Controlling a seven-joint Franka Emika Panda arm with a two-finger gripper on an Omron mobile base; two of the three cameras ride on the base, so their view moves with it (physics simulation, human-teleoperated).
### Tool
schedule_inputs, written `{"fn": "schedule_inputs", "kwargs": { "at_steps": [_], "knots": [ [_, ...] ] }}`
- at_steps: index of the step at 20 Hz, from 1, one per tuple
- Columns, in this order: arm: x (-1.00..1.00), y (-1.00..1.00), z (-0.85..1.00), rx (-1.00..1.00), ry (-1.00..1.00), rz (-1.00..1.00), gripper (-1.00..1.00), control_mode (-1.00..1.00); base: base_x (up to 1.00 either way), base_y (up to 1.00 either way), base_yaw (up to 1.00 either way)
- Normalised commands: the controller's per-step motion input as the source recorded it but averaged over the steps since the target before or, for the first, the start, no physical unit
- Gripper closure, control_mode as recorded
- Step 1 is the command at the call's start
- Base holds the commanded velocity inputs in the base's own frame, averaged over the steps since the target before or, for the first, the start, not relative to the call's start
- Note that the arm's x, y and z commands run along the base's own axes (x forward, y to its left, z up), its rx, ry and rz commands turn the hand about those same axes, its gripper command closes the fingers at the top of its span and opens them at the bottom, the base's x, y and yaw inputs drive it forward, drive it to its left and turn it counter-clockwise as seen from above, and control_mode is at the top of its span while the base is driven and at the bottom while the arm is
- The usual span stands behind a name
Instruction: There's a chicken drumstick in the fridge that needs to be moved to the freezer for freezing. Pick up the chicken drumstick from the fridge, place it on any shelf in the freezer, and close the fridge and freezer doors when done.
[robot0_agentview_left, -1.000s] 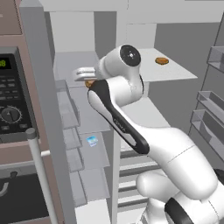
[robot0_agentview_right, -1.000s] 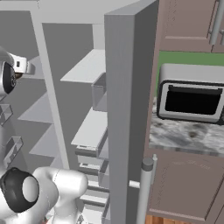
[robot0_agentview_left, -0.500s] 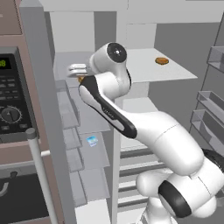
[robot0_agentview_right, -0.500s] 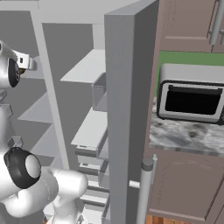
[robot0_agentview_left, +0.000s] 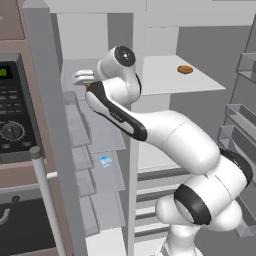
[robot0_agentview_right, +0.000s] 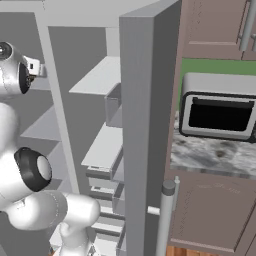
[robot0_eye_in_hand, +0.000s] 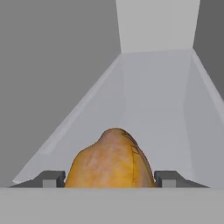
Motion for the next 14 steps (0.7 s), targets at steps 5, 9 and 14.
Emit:
{"fn": "schedule_inputs", "kwargs": {
  "at_steps": [5,9,14],
  "knots": [
    [0.42,0.21,-0.3,0.0,0.01,0.0,1.0,-1.0,0.0,0.0,0.0],
    [0.47,0.23,-0.04,-0.02,0.0,-0.01,1.0,-1.0,0.0,0.0,0.0],
    [0.53,0.22,-0.11,-0.04,0.01,-0.05,1.0,-1.0,0.0,0.0,0.0]
  ]
}}
